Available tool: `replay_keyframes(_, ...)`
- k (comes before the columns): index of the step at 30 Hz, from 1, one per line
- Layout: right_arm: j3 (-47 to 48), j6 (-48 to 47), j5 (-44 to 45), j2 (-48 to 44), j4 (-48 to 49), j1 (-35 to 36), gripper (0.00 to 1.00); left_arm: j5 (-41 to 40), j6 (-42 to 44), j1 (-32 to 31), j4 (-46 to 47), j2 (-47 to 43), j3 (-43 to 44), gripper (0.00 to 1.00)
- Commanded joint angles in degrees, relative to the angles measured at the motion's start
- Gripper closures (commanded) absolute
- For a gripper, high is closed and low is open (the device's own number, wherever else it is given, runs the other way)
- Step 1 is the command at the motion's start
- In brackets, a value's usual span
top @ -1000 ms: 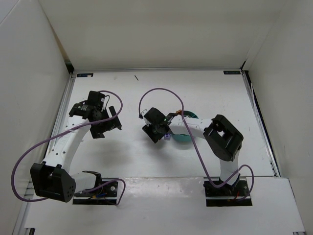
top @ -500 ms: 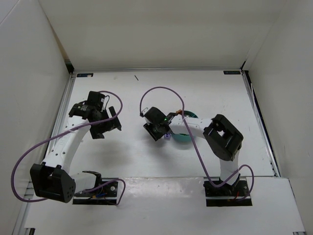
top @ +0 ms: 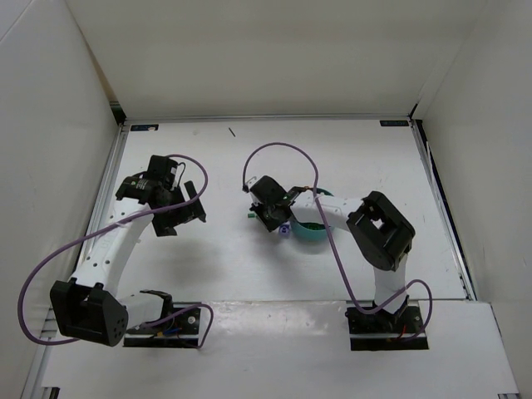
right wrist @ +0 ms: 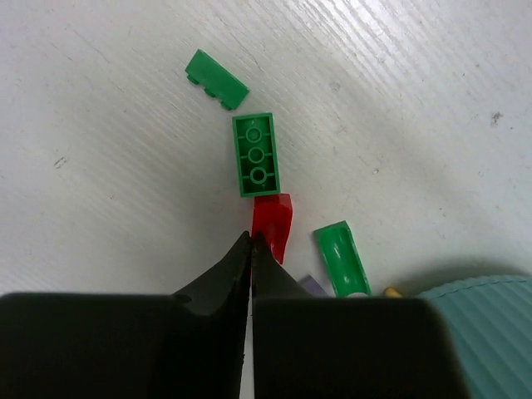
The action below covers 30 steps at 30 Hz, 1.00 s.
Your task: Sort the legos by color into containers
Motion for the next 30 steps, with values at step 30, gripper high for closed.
replay_keyframes(30,-8.13,1.56,0.25,-37.93,-13.18,-16.24,1.0,2.22,0.73,0.5,3.66,7.03,4.78,0.0)
